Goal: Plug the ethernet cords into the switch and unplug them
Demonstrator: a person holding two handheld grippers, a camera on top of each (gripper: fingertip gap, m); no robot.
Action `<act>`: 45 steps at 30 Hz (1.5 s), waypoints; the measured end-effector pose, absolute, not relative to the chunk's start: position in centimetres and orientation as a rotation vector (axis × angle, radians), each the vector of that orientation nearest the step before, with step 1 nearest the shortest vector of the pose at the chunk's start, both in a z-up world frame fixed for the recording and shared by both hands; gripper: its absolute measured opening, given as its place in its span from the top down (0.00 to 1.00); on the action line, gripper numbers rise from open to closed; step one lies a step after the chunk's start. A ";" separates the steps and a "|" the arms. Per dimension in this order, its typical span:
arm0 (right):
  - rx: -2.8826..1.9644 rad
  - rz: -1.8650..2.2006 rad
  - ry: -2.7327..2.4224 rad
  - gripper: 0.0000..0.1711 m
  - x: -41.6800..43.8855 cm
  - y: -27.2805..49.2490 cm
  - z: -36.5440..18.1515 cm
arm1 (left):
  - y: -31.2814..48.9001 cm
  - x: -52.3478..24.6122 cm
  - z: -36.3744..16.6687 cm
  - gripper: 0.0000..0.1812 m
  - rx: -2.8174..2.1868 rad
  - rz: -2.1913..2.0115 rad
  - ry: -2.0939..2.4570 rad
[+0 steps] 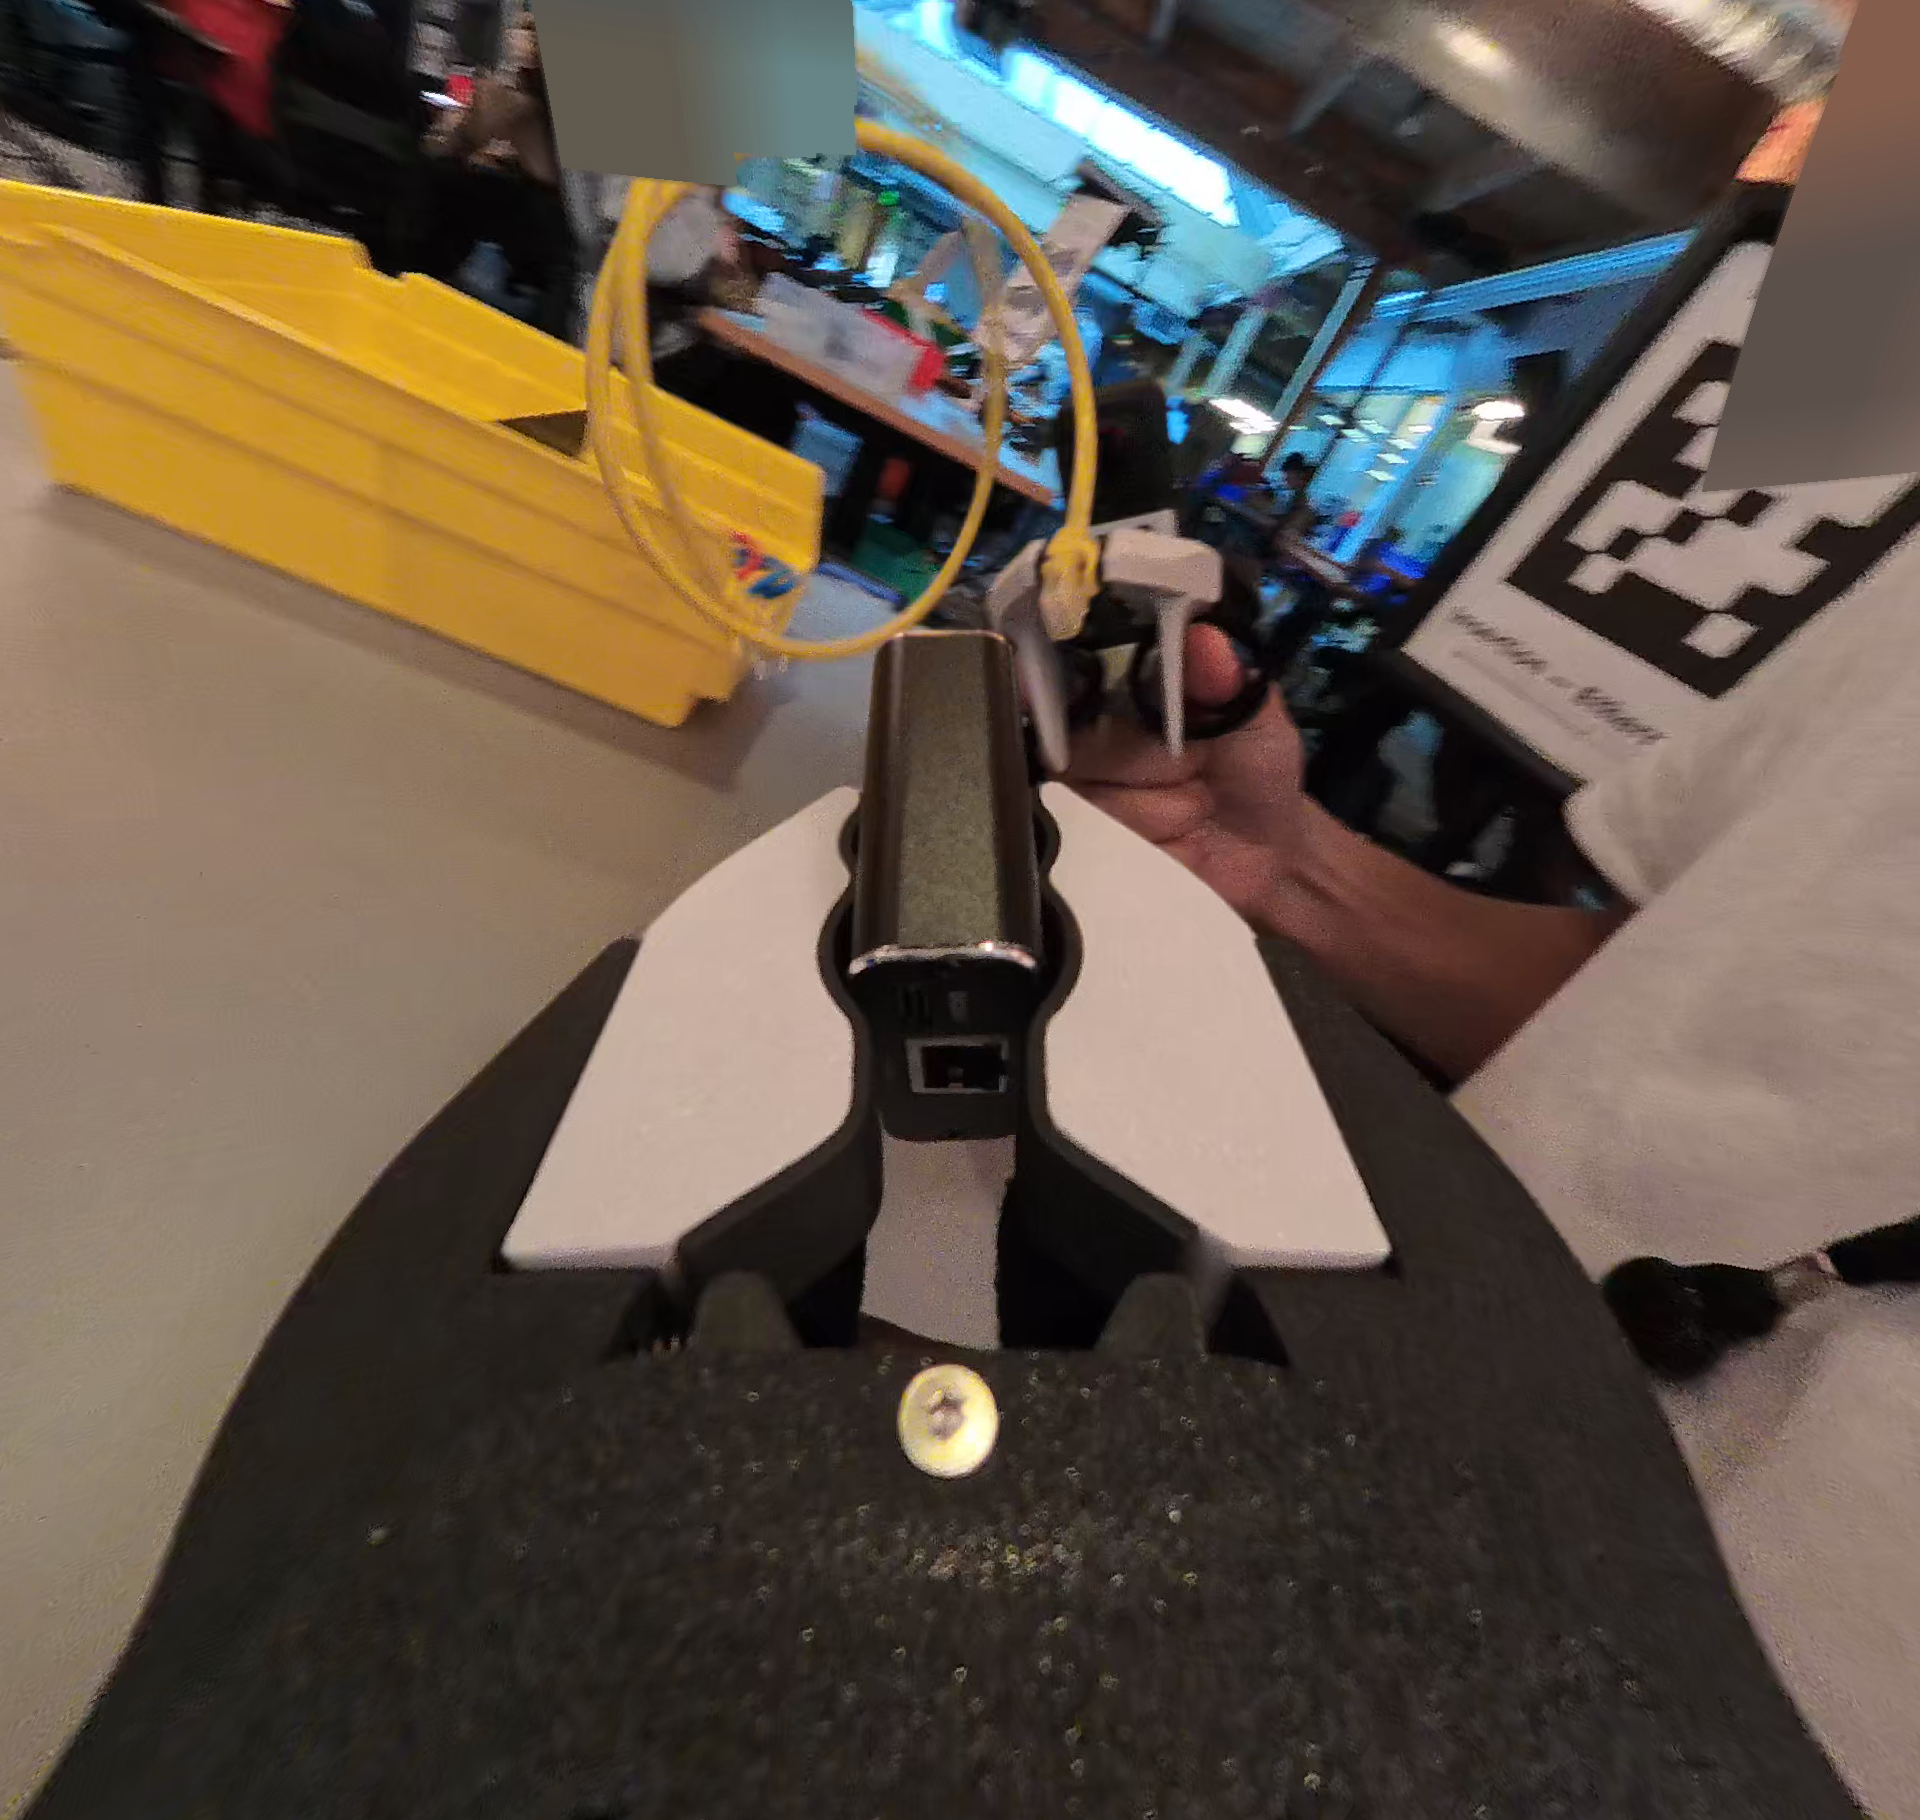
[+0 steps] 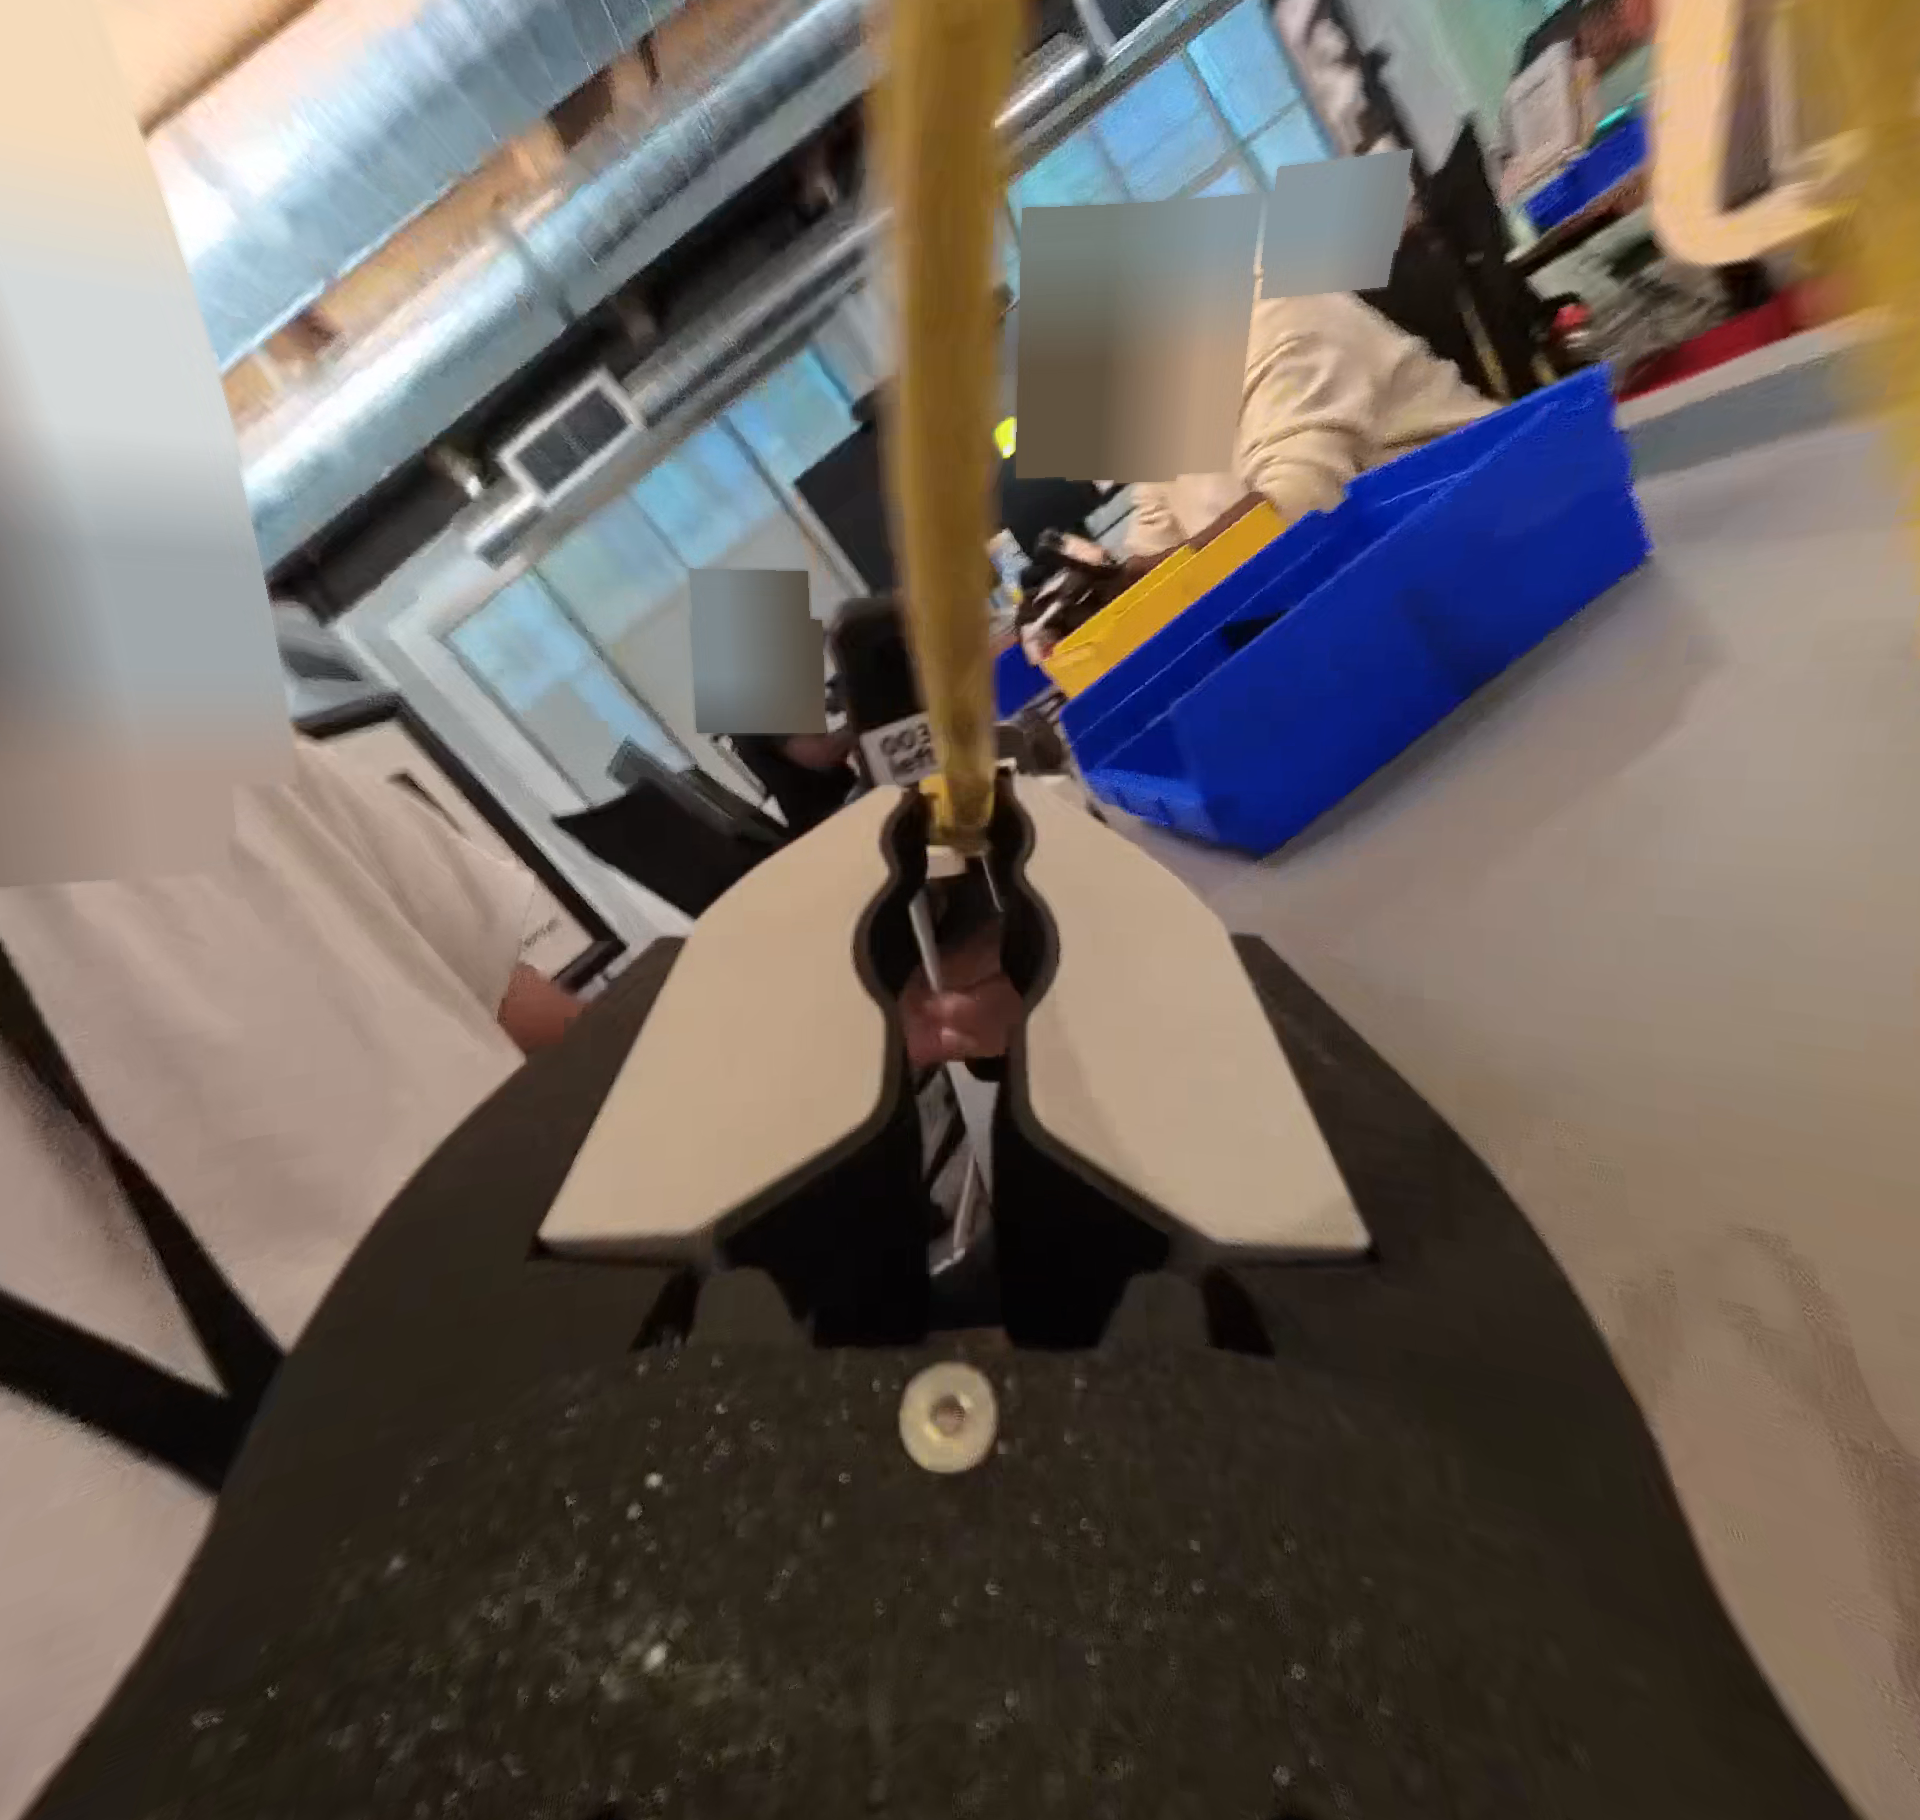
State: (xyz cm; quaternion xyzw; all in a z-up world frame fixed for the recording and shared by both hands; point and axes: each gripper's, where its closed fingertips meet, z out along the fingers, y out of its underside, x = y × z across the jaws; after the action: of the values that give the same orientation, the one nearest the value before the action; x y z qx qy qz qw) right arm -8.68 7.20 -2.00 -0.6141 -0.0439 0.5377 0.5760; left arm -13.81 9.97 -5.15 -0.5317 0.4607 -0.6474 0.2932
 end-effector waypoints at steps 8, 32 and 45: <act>-1.760 1.527 0.038 0.93 -15.1 10.5 -7.6 | 13.4 -19.2 -6.0 0.86 -1.561 -1.511 0.982; -2.627 0.043 -0.138 0.93 -1.3 18.1 -19.5 | 12.3 -20.8 -8.5 0.85 -1.625 -1.409 1.119; -2.212 -0.272 -0.182 0.97 3.1 16.1 -2.9 | 12.6 -20.9 -8.7 0.85 -1.628 -1.383 1.113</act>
State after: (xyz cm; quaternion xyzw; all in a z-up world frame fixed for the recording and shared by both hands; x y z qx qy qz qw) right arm 3.14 16.05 -2.86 -0.8895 -0.0734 -0.1095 0.4374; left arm -20.86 12.57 -8.68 -0.6309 0.4315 -0.5362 0.3583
